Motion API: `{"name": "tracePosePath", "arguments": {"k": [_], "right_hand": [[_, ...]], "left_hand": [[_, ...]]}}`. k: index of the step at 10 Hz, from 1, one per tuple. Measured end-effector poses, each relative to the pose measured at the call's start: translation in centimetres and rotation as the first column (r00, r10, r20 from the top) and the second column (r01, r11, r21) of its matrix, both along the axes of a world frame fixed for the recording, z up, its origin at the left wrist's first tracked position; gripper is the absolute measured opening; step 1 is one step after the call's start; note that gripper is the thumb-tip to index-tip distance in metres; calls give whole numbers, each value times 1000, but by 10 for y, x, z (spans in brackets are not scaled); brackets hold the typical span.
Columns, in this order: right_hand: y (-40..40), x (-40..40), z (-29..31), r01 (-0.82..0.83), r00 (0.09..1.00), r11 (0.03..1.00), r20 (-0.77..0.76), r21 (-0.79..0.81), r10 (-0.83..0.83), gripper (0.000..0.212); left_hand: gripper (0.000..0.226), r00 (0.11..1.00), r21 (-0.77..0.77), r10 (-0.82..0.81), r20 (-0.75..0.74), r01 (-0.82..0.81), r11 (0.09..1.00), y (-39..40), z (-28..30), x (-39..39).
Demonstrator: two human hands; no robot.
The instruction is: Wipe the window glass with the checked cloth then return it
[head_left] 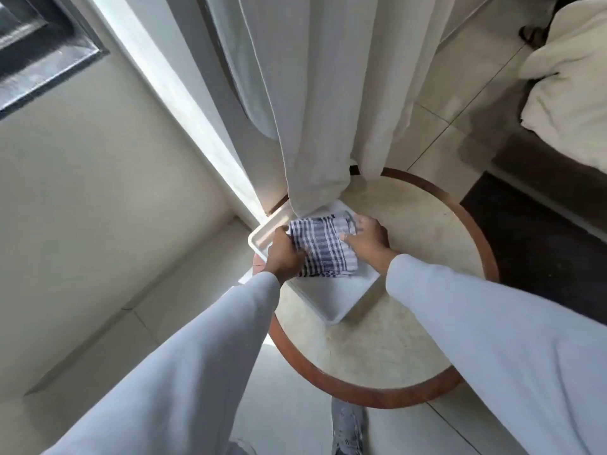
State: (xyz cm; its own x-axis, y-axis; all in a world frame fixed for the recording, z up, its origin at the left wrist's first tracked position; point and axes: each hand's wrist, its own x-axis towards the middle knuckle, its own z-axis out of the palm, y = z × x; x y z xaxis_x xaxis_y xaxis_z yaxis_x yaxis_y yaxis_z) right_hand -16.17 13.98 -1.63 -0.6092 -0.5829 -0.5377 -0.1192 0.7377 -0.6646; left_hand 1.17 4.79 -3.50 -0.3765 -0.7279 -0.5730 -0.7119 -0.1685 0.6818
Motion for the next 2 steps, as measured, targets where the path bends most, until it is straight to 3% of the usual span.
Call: {"name": "tracePosePath", "arguments": {"k": [1, 2], "right_hand": [[7, 4, -22, -99, 989, 994, -101, 54, 104, 50], [6, 17, -24, -147, 973, 987, -173, 60, 155, 49]], "left_hand": [[59, 984, -117, -131, 119, 144, 983, 3, -19, -2], [68, 977, -236, -173, 123, 199, 951, 3, -23, 3]]}}
